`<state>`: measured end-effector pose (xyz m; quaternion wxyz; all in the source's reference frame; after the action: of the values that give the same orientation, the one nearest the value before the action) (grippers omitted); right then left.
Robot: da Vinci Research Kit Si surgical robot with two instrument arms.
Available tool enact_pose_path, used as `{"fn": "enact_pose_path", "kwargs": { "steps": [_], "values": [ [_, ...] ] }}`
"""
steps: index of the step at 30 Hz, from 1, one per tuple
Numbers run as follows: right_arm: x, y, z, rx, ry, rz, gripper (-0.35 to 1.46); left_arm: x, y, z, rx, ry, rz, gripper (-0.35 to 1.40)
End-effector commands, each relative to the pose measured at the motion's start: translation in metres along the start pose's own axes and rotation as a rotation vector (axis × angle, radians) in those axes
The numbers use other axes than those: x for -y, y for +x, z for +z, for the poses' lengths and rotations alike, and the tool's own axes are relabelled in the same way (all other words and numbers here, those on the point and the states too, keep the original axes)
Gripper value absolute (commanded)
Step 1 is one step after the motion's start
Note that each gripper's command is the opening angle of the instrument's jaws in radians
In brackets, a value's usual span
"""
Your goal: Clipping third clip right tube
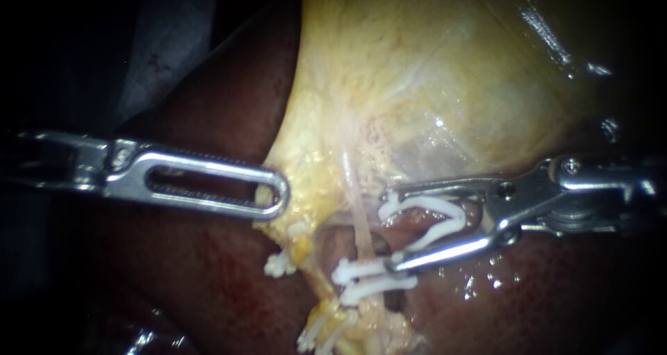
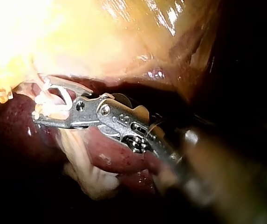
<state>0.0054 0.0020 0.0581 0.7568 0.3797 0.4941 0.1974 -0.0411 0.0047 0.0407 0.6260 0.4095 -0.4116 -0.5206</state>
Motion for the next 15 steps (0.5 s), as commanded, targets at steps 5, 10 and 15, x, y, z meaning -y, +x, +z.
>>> {"fn": "enact_pose_path", "kwargs": {
  "steps": [5,10,15],
  "values": [
    [-0.0007,-0.0003,0.0011,0.002,-0.001,0.002,0.53,0.0001,0.0001,0.0000,0.000,-0.001,0.000,-0.35],
    [-0.0013,-0.0006,0.0011,0.002,-0.002,0.000,0.53,0.0002,0.0001,-0.0001,0.000,0.000,-0.001,-0.35],
    [-0.0021,-0.0008,0.0008,0.002,-0.002,0.000,0.53,0.0003,0.0001,-0.0002,0.000,0.000,-0.001,-0.35]
  ]
}}
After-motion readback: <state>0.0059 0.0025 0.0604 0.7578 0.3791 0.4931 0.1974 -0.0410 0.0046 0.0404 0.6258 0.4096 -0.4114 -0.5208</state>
